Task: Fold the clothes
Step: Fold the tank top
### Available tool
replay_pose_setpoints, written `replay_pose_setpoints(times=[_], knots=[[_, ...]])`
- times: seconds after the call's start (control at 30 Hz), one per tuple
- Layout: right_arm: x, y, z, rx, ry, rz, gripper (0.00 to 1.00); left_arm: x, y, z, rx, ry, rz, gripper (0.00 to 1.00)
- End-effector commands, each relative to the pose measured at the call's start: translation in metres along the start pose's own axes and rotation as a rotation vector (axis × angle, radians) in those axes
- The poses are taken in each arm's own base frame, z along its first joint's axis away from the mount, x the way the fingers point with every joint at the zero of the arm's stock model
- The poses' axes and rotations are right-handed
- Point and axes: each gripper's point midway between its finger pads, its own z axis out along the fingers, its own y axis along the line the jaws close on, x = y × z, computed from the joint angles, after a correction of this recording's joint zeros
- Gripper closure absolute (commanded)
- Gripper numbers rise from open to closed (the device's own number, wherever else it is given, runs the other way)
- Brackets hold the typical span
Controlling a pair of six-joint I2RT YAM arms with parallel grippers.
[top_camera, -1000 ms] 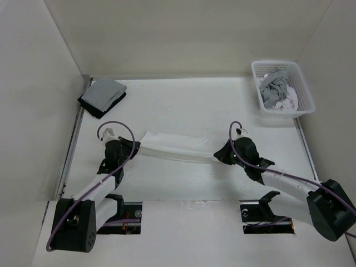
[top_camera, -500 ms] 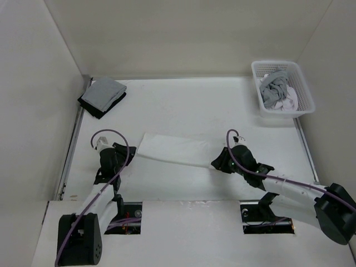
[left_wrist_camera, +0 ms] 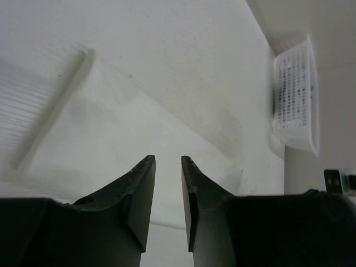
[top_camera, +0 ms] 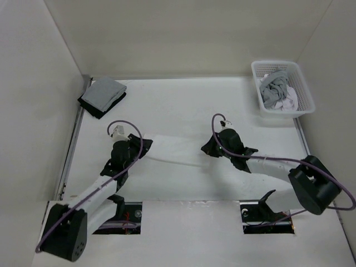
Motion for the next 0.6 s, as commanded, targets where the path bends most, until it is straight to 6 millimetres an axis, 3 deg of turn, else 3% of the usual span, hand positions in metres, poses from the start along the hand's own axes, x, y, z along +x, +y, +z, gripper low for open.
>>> replay_pose_setpoints(times=[0.0, 0.07, 0.17, 0.33, 0.43, 0.57], knots=[[-0.036, 0.024, 0.019, -0.094, -0.09, 0.001, 0.93, -0.009, -0.034, 0.02, 0.08, -0.042, 0.004, 0.76], [-0.04, 0.016, 0.03, -0.077, -0.095, 0.017, 0.93, -0.004, -0.024, 0.034, 0.057, -0.027, -0.002, 0.77], [-0.048, -0.004, 0.043, -0.031, -0.108, 0.06, 0.94, 0.0, 0.007, 0.046, -0.005, -0.015, -0.037, 0.79], [-0.042, -0.034, 0.051, 0.038, -0.104, 0.124, 0.94, -0.002, 0.047, 0.044, -0.075, -0.027, -0.08, 0.79], [-0.041, -0.037, 0.049, 0.044, -0.108, 0.136, 0.95, -0.004, 0.057, 0.039, -0.088, -0.036, -0.09, 0.79], [-0.045, -0.049, 0.04, 0.104, -0.136, 0.148, 0.93, -0.01, 0.052, 0.036, -0.071, -0.053, -0.09, 0.79]])
